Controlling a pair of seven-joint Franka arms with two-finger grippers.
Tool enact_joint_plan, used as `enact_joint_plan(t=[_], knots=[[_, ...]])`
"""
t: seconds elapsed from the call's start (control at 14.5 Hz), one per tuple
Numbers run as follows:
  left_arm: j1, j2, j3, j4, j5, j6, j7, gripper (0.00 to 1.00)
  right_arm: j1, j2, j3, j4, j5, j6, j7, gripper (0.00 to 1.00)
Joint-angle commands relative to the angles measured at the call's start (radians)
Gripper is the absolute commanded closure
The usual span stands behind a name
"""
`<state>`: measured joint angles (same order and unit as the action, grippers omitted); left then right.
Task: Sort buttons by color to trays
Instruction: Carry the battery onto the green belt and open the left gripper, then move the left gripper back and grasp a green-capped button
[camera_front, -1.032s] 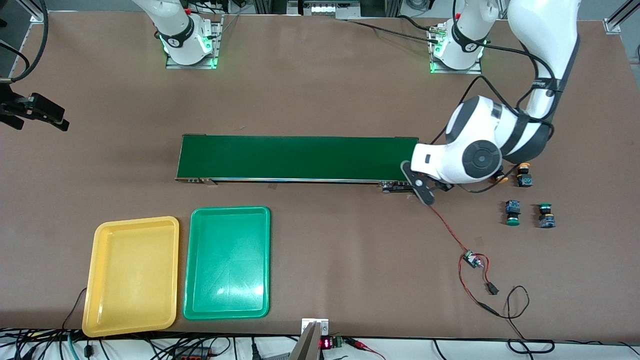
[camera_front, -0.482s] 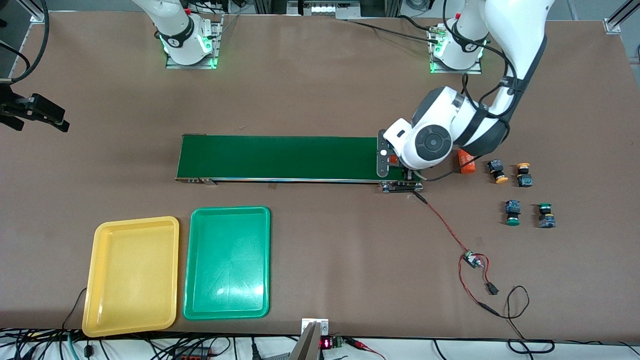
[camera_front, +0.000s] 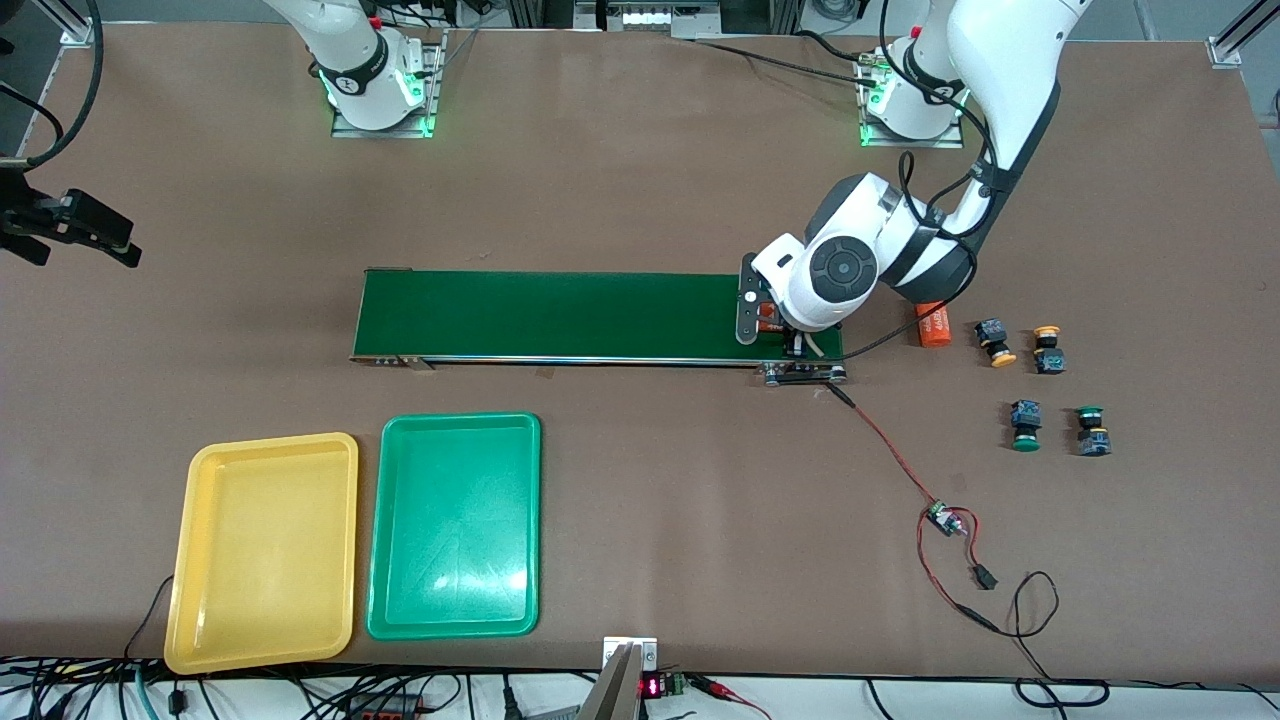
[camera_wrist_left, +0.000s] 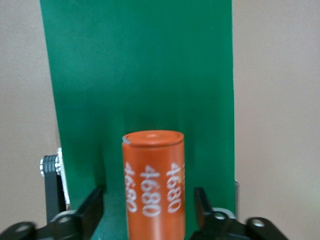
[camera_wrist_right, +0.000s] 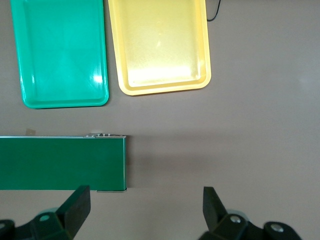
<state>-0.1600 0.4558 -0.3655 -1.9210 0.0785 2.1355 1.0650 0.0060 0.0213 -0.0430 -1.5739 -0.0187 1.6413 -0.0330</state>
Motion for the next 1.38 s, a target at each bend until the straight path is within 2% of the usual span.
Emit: enact_joint_plan(t=[0.0, 0.21, 0.41, 0.55, 0.83, 0.96, 1.1, 1.17, 1.31], knots=[[0.014, -0.055, 0.002, 0.016, 0.011, -0.057, -0.031, 0.0, 0.009, -0.006, 0.003, -0.008, -0.01, 0.026, -0.001, 0.0], [0.06, -0.094, 0.003, 0.086, 0.004, -0.196, -0.222, 0.0, 0.006, -0.003, 0.003, -0.009, -0.01, 0.043, -0.002, 0.0], [0.14, -0.1, 0.005, 0.128, -0.002, -0.212, -0.44, 0.0, 0.003, 0.006, 0.003, -0.008, -0.01, 0.057, -0.001, 0.0], [0.181, -0.1, 0.007, 0.149, -0.002, -0.213, -0.645, 0.0, 0.006, 0.006, 0.003, -0.008, -0.01, 0.057, -0.002, 0.0], [0.186, -0.089, 0.016, 0.198, 0.014, -0.213, -1.167, 0.0, 0.006, 0.006, 0.003, -0.006, -0.01, 0.057, -0.002, 0.0], [0.236, -0.088, 0.036, 0.244, 0.014, -0.271, -1.18, 0.0, 0.003, 0.006, 0.003, -0.006, -0.01, 0.058, -0.002, 0.0], [0.322, -0.018, 0.037, 0.336, 0.014, -0.328, -1.186, 0.0, 0.0, 0.011, 0.002, -0.006, -0.01, 0.063, -0.002, 0.0], [0.348, 0.021, 0.045, 0.355, 0.014, -0.327, -1.182, 0.0, 0.002, 0.011, 0.002, -0.006, -0.01, 0.066, -0.002, 0.0], [0.411, 0.035, 0.051, 0.338, 0.014, -0.329, -1.186, 0.0, 0.003, 0.009, 0.002, -0.006, -0.01, 0.064, -0.002, 0.0]])
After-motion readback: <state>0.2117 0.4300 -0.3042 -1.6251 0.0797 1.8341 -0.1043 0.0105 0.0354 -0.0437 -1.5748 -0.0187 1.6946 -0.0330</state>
